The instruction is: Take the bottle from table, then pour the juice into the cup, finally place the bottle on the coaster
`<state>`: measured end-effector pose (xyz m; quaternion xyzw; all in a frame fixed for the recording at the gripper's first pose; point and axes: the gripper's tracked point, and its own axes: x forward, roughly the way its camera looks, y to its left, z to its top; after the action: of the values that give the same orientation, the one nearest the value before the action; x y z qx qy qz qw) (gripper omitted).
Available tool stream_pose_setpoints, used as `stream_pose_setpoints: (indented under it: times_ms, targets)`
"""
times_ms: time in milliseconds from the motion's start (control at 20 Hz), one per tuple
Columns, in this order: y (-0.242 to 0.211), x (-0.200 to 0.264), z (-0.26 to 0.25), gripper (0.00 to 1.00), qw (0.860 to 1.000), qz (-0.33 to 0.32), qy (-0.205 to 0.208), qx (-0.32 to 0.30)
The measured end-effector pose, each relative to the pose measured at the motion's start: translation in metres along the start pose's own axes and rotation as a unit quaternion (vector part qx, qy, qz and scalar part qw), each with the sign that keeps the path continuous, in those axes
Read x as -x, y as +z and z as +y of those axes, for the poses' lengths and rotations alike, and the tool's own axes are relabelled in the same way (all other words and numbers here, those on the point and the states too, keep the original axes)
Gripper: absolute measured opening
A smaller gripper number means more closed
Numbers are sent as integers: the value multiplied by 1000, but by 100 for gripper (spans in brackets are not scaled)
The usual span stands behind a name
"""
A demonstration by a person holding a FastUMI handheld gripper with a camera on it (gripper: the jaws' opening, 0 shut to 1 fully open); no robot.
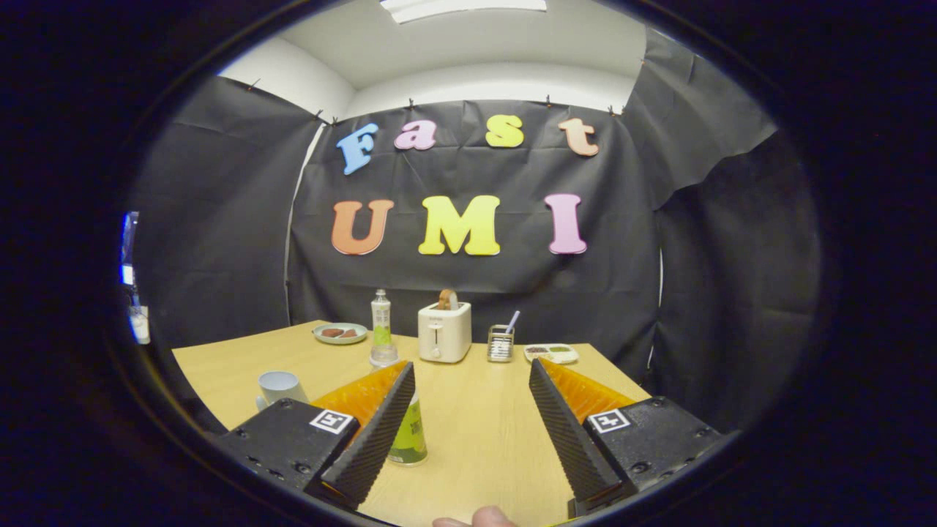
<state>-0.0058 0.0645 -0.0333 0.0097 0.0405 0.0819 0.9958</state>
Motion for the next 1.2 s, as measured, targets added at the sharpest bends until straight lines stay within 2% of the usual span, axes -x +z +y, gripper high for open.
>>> stream_pose_setpoints:
  times_ms: [450,650,1200]
  targets:
    - [-49,-13,42,100,998,45,37,-15]
    - [-67,-19,59,100,996,69,57,-3]
    - [-94,-52,75,100,993,102,54,-14]
